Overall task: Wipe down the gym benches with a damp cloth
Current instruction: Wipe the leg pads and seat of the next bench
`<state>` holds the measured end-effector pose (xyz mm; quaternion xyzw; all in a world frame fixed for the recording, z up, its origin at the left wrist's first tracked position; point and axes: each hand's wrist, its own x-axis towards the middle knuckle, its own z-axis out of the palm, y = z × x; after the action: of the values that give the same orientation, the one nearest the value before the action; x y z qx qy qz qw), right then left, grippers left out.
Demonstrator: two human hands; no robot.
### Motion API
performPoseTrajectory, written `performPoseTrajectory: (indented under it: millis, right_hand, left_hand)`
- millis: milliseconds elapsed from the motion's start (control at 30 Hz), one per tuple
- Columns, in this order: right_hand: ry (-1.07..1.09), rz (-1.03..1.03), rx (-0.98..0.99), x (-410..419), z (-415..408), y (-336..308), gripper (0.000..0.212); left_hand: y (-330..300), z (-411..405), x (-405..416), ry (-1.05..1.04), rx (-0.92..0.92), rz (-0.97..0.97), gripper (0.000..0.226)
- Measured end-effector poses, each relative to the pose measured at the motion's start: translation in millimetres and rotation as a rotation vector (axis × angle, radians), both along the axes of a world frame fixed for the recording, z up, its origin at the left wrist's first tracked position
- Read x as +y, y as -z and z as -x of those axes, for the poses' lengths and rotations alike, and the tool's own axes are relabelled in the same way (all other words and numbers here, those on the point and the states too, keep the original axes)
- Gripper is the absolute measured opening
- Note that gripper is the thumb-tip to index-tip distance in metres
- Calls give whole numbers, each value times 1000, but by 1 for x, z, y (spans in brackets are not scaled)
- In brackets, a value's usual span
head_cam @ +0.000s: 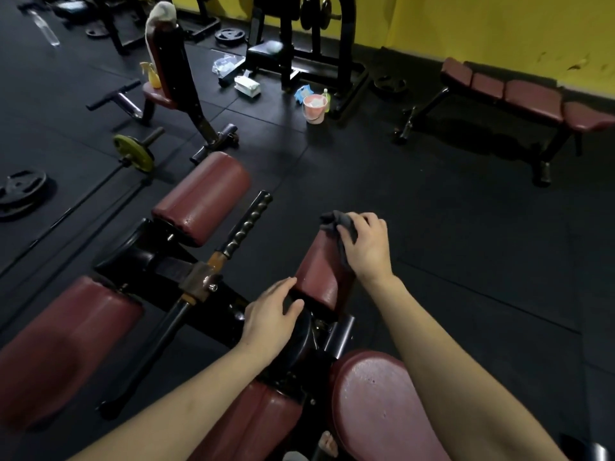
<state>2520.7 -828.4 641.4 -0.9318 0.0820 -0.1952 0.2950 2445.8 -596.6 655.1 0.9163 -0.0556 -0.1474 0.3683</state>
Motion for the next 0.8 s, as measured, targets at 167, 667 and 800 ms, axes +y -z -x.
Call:
performPoseTrajectory:
  millis: [167,667,800]
  right_hand:
    - [-29,-54,-84,37,79,16,30]
    - [96,-194,-112,27,64,20,34]
    - [-78,-151,-127,47,112,32,36]
  left_hand:
    - [-6,3,-9,-80,38,43,43]
    - [-7,-18,-39,-124,117,-174,44]
    - [19,-34,-21,-191,304,230,30]
